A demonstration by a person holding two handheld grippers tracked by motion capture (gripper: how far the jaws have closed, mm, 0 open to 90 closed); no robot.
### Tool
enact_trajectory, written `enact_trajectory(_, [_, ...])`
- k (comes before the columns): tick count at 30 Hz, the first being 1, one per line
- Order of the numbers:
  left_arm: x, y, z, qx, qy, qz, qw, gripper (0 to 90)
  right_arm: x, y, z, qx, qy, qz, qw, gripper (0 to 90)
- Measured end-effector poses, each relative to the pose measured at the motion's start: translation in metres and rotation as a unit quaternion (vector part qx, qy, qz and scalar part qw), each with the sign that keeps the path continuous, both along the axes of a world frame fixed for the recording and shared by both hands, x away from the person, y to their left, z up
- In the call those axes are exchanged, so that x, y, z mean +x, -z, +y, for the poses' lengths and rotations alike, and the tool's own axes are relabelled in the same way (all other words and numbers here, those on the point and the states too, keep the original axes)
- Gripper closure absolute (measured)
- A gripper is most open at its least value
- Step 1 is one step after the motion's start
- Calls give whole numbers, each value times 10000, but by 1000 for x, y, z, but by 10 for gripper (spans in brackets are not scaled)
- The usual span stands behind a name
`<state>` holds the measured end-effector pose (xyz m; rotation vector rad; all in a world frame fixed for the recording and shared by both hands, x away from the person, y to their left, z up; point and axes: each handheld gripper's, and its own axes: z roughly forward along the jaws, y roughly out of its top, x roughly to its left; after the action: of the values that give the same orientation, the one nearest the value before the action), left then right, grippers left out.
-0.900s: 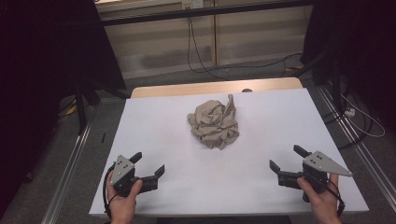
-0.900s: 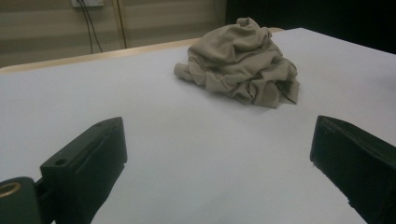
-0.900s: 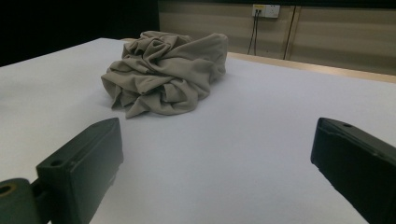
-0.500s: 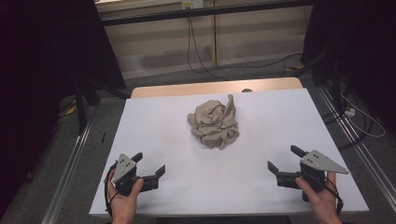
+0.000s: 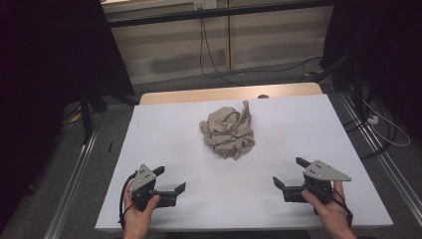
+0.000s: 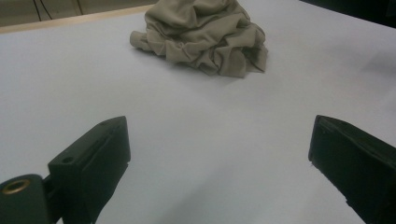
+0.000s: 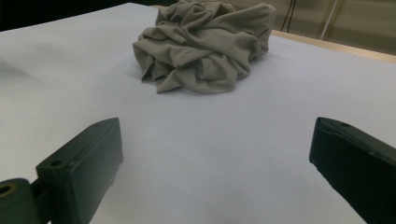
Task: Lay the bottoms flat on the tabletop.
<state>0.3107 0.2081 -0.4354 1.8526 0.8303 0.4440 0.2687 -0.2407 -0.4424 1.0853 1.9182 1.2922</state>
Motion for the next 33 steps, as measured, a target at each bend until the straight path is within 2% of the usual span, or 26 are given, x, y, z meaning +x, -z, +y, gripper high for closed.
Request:
enact_trajectory(6, [9,-4,-6,-1,189,109,9998,60,8,-1,12,-16,-82,7,10000,25])
enact_trajectory(9, [16,-9,-10,-41,221,75,9997,60,14,-6,18,168,-156,1,9997,28])
enact_trajectory(10, [18,-10,-11,-42,232,65,9997,65,22,-10,22,231,-163,237,9993,65])
enact_trajectory(12, [23,-11,-16,76,241,-92,9996,65,26,-11,23,286,-131,315,9990,62])
enact_trajectory(14, [27,-12,-20,241,311,-133,9991,66,35,-13,26,228,-131,305,9992,51])
enact_trajectory(16, [32,-11,-25,194,311,2,9993,65,48,-16,28,213,-113,286,9993,54])
enact_trajectory(18, [40,-11,-32,168,302,182,9992,66,52,-17,29,206,-87,284,9993,59])
enact_trajectory(19, [43,-12,-34,195,308,179,9992,66,57,-18,30,173,-46,273,9995,63])
enact_trajectory(20, [51,-12,-39,172,252,-6,9995,98,66,-20,32,154,-54,291,9994,68])
enact_trajectory(21, [51,-12,-39,172,252,-6,9995,124,66,-20,32,154,-54,291,9994,68])
enact_trajectory(23, [63,-14,-45,46,250,109,9996,115,75,-22,35,202,-29,334,9992,74])
enact_trajectory(25, [73,-17,-50,62,268,250,9993,100,83,-22,38,-28,135,338,9993,86])
enact_trajectory(26, [79,-18,-52,61,261,352,9990,110,88,-22,39,-43,172,370,9992,93])
enact_trajectory(28, [89,-19,-55,-22,268,541,9982,154,102,-23,43,-115,42,515,9986,131])
enact_trajectory(32, [104,-21,-63,79,167,448,9988,151,114,-25,47,-129,3,520,9986,128])
enact_trajectory(33, [108,-22,-66,77,165,478,9987,165,118,-26,48,-133,-43,532,9985,127])
